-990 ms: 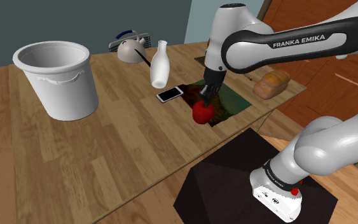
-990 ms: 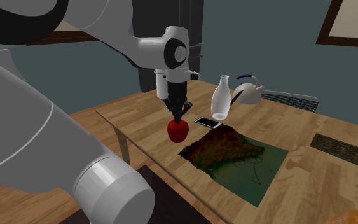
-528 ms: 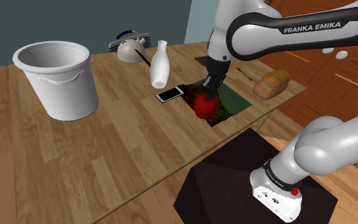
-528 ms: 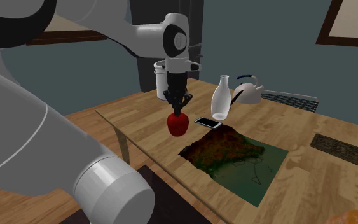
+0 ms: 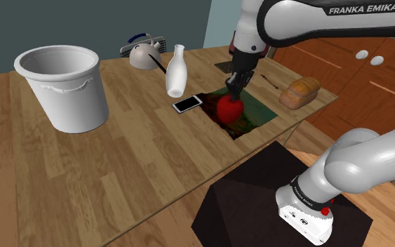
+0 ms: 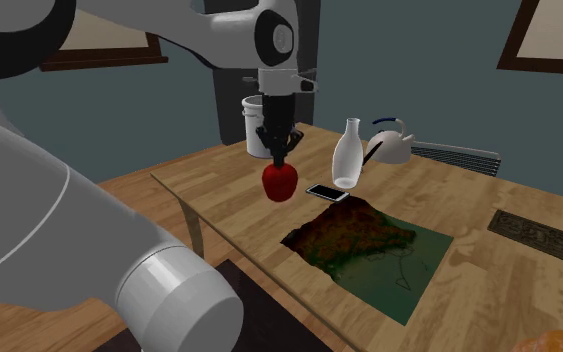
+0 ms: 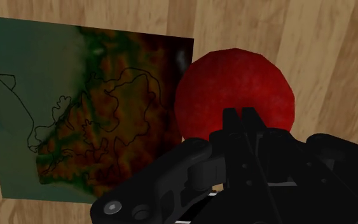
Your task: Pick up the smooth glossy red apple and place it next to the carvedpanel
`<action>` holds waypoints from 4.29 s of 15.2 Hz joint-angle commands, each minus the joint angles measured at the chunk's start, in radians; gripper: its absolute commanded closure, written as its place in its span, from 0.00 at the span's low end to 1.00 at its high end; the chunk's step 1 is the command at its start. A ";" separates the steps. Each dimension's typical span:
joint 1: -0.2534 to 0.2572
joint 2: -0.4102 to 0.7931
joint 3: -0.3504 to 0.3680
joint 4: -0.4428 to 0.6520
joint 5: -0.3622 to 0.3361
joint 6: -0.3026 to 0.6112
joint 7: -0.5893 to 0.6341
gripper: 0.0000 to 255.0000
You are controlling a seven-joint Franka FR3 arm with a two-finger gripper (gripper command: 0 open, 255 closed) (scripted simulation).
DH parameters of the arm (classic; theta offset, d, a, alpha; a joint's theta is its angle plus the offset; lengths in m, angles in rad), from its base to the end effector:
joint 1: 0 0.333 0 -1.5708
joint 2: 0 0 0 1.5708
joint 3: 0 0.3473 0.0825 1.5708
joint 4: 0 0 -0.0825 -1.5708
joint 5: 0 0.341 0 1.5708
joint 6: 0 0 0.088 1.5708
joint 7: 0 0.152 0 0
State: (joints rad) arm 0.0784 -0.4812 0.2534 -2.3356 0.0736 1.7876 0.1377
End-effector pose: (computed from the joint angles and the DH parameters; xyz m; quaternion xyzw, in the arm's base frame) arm 0.3185 0.1303 0.4989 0.9964 0.0714 -0.0335 0.0306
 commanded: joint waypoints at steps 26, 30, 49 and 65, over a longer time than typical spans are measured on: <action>-0.137 0.176 -0.226 0.232 -0.134 -0.050 -0.301 1.00; -0.171 0.258 -0.279 0.291 -0.154 -0.021 -0.380 1.00; -0.358 0.811 -0.448 0.868 -0.099 -0.023 -0.740 1.00; -0.479 1.164 -0.456 1.266 -0.035 -0.064 -0.847 1.00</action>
State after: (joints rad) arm -0.4013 0.6840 -0.2027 -1.0531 0.0388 1.7082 -0.7091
